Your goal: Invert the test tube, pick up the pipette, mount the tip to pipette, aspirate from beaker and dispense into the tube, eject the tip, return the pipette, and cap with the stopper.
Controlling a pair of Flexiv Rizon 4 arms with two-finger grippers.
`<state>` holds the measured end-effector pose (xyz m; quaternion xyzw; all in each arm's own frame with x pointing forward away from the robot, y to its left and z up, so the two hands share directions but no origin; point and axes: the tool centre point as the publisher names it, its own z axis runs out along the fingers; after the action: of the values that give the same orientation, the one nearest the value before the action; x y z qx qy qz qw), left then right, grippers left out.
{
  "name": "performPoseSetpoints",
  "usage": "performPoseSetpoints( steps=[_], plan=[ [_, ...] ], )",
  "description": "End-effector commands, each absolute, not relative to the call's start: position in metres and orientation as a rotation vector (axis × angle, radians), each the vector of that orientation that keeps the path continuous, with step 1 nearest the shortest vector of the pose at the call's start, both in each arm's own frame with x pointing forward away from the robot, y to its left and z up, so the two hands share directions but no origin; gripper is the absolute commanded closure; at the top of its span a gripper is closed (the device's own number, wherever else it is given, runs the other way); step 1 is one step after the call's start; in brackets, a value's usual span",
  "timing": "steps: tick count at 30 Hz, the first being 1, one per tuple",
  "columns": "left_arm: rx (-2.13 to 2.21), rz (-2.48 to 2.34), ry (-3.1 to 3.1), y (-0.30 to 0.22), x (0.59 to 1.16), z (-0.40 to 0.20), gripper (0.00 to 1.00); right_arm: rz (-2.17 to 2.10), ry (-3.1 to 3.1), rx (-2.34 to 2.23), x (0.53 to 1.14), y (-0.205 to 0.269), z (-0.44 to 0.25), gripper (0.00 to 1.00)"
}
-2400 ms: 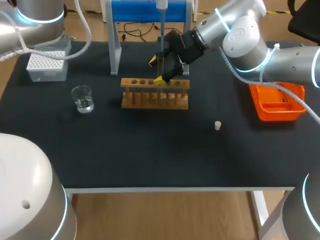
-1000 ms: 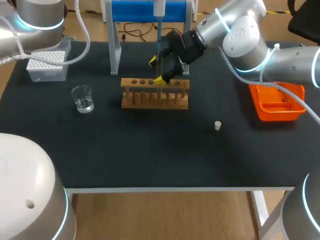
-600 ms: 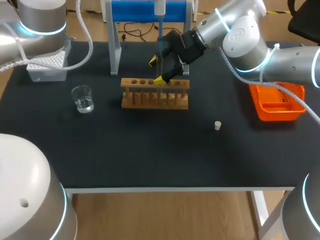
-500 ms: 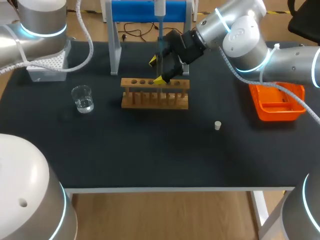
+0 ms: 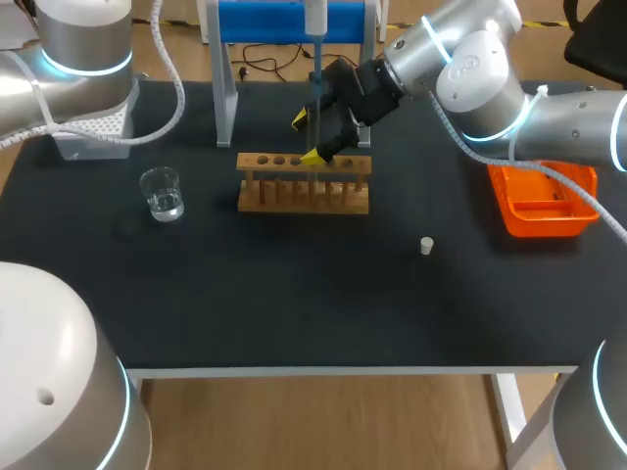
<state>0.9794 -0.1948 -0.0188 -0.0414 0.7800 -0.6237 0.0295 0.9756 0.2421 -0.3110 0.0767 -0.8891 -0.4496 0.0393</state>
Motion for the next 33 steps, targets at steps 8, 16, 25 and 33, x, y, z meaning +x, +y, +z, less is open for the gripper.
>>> performPoseSetpoints(
  steps=[8, 16, 25, 33],
  plan=[
    [-0.164, -1.886, 2.419, -0.19, 0.973, -0.019, 1.0, -1.372, -2.727, 0.235, 0.975, 0.241, -0.31, 0.0],
    [-0.195, -1.87, 2.404, -0.186, 0.974, -0.022, 1.0, -1.372, -2.727, 0.235, 0.975, 0.241, -0.31, 0.0],
    [-0.222, -1.868, 2.377, -0.182, 0.981, -0.025, 1.0, -1.372, -2.727, 0.235, 0.975, 0.241, -0.31, 0.0],
    [-0.231, -1.867, 2.364, -0.18, 0.985, -0.027, 1.0, -1.372, -2.727, 0.235, 0.975, 0.241, -0.31, 0.0]
  ],
)
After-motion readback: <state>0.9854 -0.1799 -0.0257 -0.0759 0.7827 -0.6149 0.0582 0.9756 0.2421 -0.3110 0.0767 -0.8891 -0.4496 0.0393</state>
